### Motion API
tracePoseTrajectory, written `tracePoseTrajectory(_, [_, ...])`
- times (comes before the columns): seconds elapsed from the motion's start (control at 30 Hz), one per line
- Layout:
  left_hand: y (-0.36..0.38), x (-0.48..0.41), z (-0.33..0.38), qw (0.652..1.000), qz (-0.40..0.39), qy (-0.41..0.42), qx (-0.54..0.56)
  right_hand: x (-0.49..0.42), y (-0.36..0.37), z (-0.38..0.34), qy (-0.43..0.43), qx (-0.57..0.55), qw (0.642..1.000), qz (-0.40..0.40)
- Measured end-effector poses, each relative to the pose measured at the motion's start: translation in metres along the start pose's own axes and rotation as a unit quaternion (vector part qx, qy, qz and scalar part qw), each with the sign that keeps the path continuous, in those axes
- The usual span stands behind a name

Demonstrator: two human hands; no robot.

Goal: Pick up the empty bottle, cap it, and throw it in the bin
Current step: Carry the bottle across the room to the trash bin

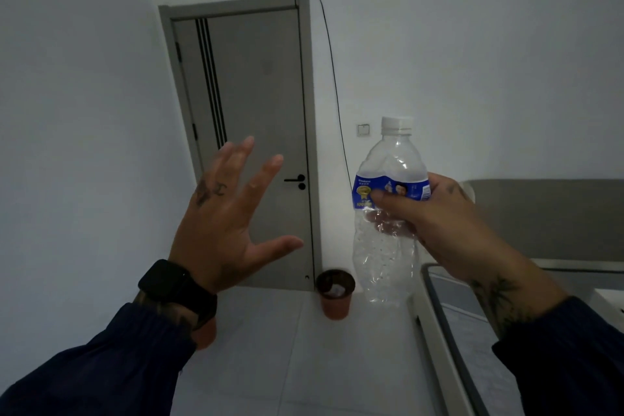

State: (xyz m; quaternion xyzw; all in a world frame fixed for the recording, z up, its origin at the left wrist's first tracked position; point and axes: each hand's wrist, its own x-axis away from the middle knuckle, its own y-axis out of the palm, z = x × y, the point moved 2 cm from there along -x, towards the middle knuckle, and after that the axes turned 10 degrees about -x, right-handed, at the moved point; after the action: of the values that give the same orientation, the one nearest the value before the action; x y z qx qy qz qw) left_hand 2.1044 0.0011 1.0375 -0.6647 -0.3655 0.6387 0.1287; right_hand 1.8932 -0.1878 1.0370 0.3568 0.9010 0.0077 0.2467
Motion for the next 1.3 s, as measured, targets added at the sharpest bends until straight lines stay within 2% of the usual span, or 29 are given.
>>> tracePoseTrajectory(0.33, [0.181, -0.135, -0.073, 1.0, -0.013, 0.007, -0.013, -0.213, -0.054, 0.097, 0.002, -0.001, 1.0, 0.002])
tracePoseTrajectory(0.63, [0.294, -0.224, -0.129, 1.0, -0.022, -0.005, -0.015, -0.361, -0.089, 0.156, 0.006, -0.004, 1.0, -0.013])
tracePoseTrajectory(0.93, [0.433, -0.31, -0.174, 1.0, -0.026, 0.017, -0.002, -0.485, -0.131, 0.235, 0.01, 0.008, 1.0, 0.014])
tracePoseTrajectory(1.1, [0.534, -0.373, -0.222, 0.999, -0.031, 0.017, 0.017, -0.583, -0.149, 0.286, 0.022, 0.016, 0.998, 0.048])
tracePoseTrajectory(1.3, [0.637, -0.442, -0.269, 0.998, -0.035, 0.015, 0.039, -0.69, -0.166, 0.335, 0.03, 0.024, 0.998, 0.052])
